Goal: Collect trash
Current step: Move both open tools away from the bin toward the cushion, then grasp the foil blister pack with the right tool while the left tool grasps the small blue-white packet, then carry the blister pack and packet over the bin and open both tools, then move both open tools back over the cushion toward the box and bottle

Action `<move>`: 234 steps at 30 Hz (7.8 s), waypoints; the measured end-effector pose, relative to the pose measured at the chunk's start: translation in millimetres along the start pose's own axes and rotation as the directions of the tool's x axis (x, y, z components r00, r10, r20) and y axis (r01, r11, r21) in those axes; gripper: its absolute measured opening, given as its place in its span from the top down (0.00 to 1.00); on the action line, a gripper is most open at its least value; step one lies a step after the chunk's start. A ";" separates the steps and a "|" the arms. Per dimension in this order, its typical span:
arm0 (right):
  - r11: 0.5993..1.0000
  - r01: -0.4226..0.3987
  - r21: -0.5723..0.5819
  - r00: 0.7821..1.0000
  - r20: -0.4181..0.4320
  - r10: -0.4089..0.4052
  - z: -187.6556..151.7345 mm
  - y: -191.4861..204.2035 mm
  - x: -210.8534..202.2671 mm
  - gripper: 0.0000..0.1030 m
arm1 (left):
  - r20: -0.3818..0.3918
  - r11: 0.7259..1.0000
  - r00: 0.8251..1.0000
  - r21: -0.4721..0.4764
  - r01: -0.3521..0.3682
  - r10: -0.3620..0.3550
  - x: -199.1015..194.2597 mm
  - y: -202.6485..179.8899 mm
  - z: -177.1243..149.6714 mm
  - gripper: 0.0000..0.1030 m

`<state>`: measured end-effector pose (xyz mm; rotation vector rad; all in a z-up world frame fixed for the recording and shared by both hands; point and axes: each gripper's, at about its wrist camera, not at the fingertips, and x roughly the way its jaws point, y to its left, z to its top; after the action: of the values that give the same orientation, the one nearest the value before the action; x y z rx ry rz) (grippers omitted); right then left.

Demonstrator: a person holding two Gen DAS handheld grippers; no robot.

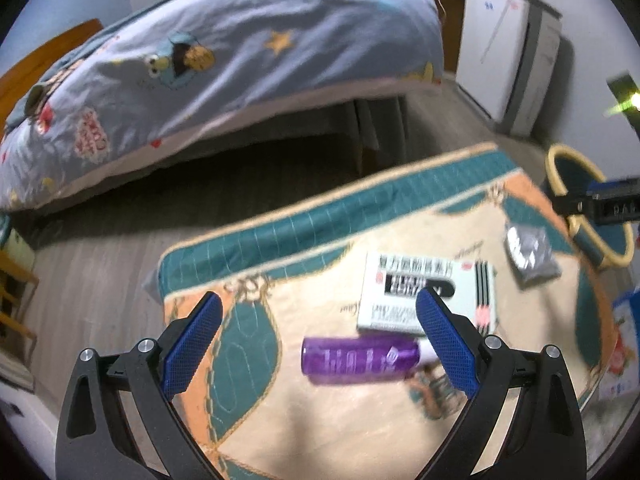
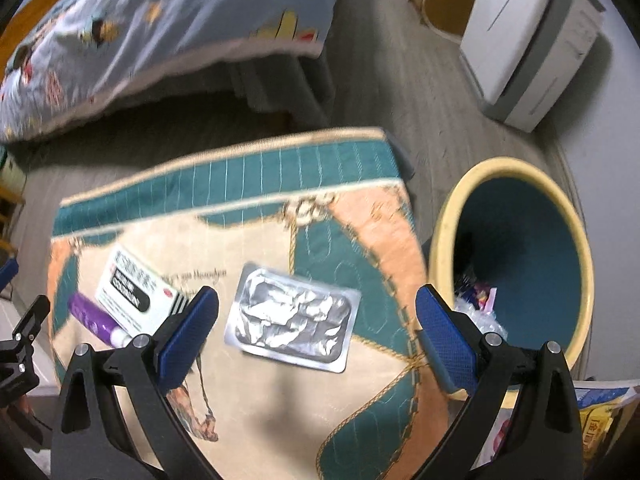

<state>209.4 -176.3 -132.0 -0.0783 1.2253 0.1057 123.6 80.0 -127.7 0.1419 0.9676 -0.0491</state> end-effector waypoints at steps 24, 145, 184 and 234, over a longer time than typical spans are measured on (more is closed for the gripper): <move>0.813 0.031 -0.582 0.991 -0.089 -0.102 -52.7 43.8 52.1 0.19 | -0.041 0.999 0.998 -0.009 0.038 -0.038 8.3 -16.3 5.7 0.06; 0.897 -0.226 0.381 0.971 0.165 0.175 -12.3 -238.3 -40.7 0.34 | 0.011 0.872 0.909 0.287 0.396 -0.416 4.4 -288.4 82.4 0.92; 0.840 -0.222 0.495 0.967 0.225 0.124 -22.6 -265.7 -52.2 0.08 | 0.090 0.864 0.885 0.281 0.418 -0.457 -10.2 -312.9 84.7 0.15; 0.982 -0.190 -0.012 0.976 0.106 0.190 18.2 -23.3 -30.5 0.06 | 0.055 0.995 0.998 -0.098 -0.003 0.008 -24.5 -24.7 8.0 0.10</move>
<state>219.1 -198.5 -97.1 0.0426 1.1236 0.2746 113.6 53.9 -105.5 0.0523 0.9126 -0.0006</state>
